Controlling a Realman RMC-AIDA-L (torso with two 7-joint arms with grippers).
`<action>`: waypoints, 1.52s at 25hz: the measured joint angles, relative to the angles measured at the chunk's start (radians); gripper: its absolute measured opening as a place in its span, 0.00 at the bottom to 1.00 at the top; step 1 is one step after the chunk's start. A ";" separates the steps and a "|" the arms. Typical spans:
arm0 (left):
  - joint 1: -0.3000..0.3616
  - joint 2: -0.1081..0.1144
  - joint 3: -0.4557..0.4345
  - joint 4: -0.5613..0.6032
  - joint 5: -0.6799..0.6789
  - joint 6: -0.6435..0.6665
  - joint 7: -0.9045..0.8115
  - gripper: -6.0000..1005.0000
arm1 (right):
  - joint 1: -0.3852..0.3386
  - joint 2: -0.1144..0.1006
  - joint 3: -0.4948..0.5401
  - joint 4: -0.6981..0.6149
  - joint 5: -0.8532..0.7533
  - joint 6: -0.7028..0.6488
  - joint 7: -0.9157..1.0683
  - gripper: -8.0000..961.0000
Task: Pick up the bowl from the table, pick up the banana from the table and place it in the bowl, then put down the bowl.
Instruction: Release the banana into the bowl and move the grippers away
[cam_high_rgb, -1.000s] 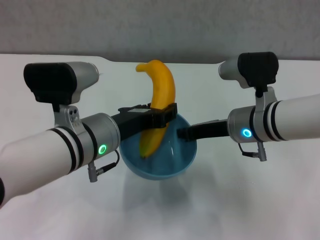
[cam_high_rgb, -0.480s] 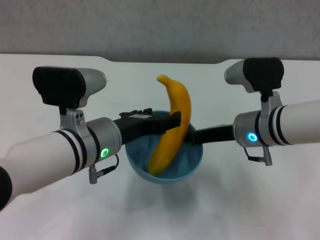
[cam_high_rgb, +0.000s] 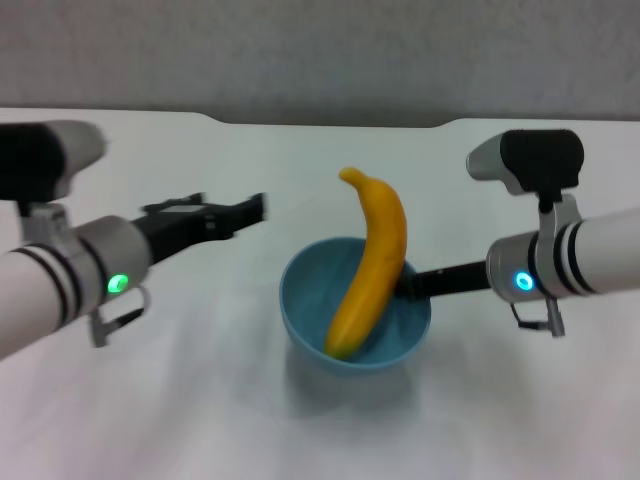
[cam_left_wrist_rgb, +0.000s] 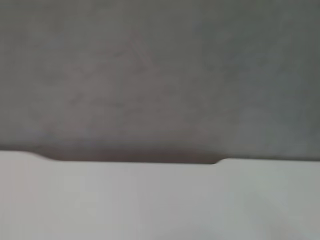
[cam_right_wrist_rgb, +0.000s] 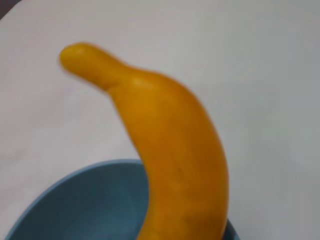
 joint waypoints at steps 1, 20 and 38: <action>0.002 0.000 -0.016 0.013 0.000 -0.001 0.008 0.88 | 0.020 0.000 0.016 -0.013 -0.018 0.003 0.000 0.05; 0.017 -0.004 -0.080 0.066 -0.006 0.040 0.025 0.88 | 0.272 0.015 0.107 -0.267 -0.145 0.116 -0.008 0.05; 0.036 -0.003 -0.071 0.079 -0.008 0.067 0.026 0.88 | 0.220 0.011 0.078 -0.263 -0.151 0.061 -0.011 0.05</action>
